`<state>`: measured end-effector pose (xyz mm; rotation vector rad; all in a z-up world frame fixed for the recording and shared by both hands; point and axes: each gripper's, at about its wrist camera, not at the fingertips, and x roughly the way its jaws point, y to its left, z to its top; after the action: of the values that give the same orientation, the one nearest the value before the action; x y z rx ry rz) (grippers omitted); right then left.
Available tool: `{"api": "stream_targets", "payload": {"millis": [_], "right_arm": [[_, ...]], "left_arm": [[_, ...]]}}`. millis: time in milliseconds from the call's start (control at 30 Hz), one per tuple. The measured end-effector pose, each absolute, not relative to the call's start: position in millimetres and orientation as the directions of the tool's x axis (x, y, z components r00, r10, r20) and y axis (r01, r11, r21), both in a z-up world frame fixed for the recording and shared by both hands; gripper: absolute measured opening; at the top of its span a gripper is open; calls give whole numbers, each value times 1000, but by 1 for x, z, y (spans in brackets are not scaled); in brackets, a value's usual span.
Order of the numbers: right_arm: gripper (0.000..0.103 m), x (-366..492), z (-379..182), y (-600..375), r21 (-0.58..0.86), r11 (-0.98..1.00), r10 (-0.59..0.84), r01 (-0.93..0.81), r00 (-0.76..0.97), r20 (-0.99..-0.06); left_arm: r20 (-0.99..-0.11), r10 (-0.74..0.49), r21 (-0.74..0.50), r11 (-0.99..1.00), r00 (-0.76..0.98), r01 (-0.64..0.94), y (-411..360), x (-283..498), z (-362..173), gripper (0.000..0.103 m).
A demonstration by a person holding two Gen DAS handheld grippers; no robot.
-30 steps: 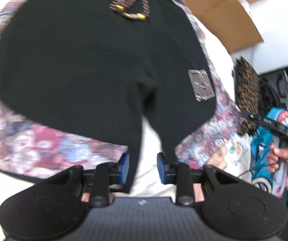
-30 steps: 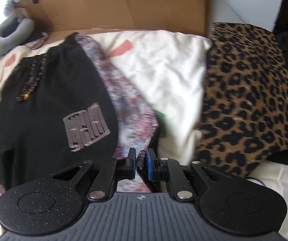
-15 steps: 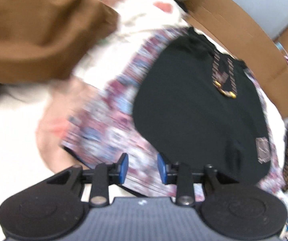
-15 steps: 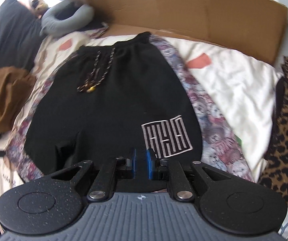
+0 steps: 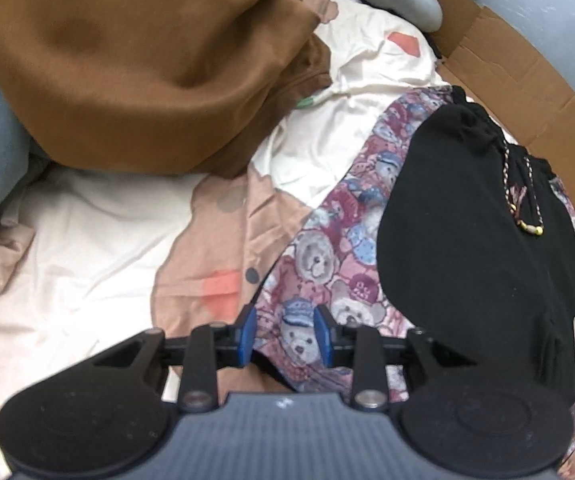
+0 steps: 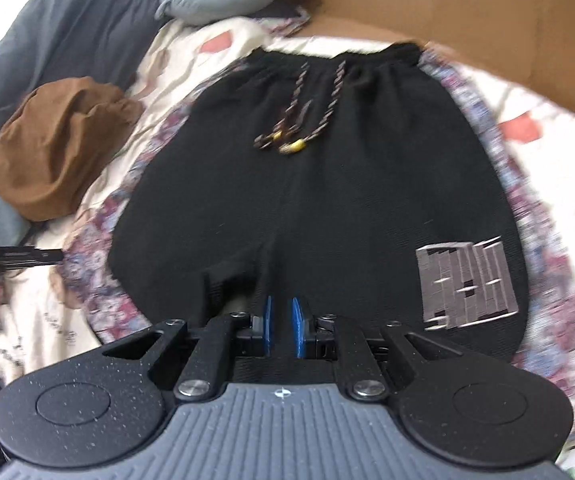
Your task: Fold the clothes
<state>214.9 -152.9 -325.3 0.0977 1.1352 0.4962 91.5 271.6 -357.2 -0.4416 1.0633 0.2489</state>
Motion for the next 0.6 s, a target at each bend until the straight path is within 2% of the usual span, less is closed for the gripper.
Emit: {"api": "stream_targets", "payload": {"millis": [367, 467, 533, 567, 600], "right_arm": [[12, 194, -373, -117, 426, 846, 502, -321, 212, -838], [12, 187, -386, -110, 455, 835, 519, -310, 164, -839], [12, 183, -395, -106, 478, 827, 530, -296, 124, -839], [14, 181, -400, -104, 490, 823, 535, -287, 104, -838], [22, 179, -405, -103, 504, 820, 542, -271, 86, -836]], "left_arm": [[-884, 0, -220, 883, 468, -415, 282, 80, -384, 32], [-877, -3, -231, 879, 480, -418, 283, 79, -388, 25], [-873, -11, -247, 872, 488, -422, 284, 78, -390, 16], [-869, -17, -262, 864, 495, -429, 285, 76, -389, 14], [-865, -22, -275, 857, 502, -435, 286, 75, -389, 12]]}}
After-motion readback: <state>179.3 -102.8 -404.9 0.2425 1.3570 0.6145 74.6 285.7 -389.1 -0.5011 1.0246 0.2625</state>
